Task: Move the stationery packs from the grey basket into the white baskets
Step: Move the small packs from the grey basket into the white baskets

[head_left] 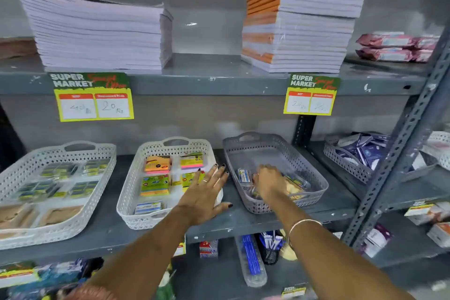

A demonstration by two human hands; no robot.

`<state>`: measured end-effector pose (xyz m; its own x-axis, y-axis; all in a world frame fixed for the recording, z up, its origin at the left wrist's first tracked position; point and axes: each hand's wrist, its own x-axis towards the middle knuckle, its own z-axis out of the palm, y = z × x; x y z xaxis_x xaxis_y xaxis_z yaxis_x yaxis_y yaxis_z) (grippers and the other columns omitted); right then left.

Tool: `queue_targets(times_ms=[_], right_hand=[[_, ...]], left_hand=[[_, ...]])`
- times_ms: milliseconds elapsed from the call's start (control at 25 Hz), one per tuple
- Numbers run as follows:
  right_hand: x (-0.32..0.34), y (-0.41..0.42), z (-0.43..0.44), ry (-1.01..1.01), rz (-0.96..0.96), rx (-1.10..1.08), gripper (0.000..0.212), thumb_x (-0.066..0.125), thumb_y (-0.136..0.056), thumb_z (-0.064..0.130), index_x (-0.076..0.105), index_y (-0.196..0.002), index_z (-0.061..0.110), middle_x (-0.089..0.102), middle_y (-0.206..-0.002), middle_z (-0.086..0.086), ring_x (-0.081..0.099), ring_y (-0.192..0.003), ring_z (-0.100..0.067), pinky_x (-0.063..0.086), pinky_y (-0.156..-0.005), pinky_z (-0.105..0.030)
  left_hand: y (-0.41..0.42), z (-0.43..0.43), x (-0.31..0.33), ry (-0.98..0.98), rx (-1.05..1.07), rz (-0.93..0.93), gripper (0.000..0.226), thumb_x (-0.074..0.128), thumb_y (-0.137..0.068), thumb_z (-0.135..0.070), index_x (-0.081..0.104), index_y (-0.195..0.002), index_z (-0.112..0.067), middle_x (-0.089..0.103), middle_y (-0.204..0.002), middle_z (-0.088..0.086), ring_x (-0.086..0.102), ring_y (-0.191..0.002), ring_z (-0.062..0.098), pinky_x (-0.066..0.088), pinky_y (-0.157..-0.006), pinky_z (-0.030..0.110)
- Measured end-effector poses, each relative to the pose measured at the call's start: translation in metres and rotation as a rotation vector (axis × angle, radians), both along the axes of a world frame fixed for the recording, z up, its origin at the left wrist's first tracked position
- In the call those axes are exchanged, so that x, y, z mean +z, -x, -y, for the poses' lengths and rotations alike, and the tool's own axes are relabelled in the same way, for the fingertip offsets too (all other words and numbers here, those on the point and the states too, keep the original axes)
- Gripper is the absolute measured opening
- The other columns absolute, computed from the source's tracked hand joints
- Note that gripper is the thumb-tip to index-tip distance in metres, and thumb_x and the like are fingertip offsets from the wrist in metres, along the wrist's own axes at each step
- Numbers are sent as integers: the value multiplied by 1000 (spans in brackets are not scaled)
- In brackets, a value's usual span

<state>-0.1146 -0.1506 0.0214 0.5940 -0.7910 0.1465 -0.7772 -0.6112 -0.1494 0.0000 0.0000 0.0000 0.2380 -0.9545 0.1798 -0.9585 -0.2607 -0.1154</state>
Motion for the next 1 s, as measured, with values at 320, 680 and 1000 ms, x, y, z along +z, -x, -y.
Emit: queue_targets(times_ms=[320, 680, 1000], right_hand=[[-34, -19, 46, -346, -335, -59, 37, 50, -95, 19, 54, -129, 5, 59, -132, -12, 57, -121, -27, 47, -97, -33], [-24, -22, 56, -339, -488, 33, 41, 64, -82, 21, 60, -119, 5, 62, -105, -11, 62, -103, -26, 51, -89, -32], [25, -29, 70, -332, -574, 125, 60, 77, -70, 35, 60, -120, 9, 64, -124, -8, 64, -103, -25, 49, -83, -30]], left_hand=[[-4, 64, -25, -157, -135, -96, 76, 31, -90, -61, 6, -149, -19, 2, -161, 5, -4, -148, 17, -1, -119, 43], [-2, 73, -33, -168, -137, -107, 73, 28, -92, -59, 13, -149, -16, 10, -160, 8, 3, -148, 20, 2, -120, 39], [-11, 50, -19, -56, -22, -157, 77, 24, -91, -62, 1, -149, -17, 1, -161, 3, -2, -148, 17, -2, -120, 41]])
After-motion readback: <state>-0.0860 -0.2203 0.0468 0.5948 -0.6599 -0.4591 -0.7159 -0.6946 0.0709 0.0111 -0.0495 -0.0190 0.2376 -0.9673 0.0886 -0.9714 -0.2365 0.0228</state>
